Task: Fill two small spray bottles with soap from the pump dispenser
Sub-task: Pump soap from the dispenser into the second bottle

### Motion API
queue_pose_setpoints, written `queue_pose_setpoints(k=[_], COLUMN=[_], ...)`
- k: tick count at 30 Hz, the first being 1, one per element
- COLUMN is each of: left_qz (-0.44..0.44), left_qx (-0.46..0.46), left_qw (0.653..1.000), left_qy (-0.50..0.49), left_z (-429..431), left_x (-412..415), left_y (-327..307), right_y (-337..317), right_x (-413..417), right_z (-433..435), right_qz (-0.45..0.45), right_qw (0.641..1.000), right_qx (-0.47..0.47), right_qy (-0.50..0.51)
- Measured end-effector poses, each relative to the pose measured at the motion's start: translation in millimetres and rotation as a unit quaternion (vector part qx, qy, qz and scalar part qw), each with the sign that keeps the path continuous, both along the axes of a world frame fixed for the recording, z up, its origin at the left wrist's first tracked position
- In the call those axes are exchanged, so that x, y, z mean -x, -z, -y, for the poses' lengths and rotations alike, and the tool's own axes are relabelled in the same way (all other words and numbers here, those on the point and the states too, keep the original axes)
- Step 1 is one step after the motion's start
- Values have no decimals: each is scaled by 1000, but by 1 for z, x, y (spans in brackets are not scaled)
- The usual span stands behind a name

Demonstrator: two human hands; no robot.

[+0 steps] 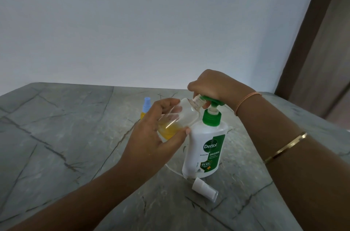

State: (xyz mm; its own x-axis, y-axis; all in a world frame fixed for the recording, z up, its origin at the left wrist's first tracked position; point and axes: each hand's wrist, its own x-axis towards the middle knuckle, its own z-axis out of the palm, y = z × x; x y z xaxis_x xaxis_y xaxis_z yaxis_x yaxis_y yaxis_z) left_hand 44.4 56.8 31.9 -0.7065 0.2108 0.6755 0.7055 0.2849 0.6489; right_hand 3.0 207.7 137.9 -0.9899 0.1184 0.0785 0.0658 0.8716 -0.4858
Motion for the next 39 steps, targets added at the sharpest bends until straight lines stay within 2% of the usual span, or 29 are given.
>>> queue_pose_setpoints(k=[9, 19, 23, 33, 39], left_qz=[2, -6, -13, -6, 2], left_qx=[1, 3, 0, -5, 0], left_qw=[1000, 1000, 1000, 1000, 1000], left_qy=[4, 4, 0, 9, 8], left_z=[0, 1, 2, 3, 3], left_x=[0, -1, 0, 0, 0], left_y=[2, 0, 0, 1, 1], right_y=[5, 1, -3, 4, 6], right_x=[-3, -5, -5, -5, -4], right_z=[3, 4, 6, 2, 2], right_qz=[22, -55, -37, 14, 10], right_qw=[1000, 998, 999, 999, 999], right_qx=[9, -16, -26, 43, 51], right_qy=[15, 0, -6, 9, 15])
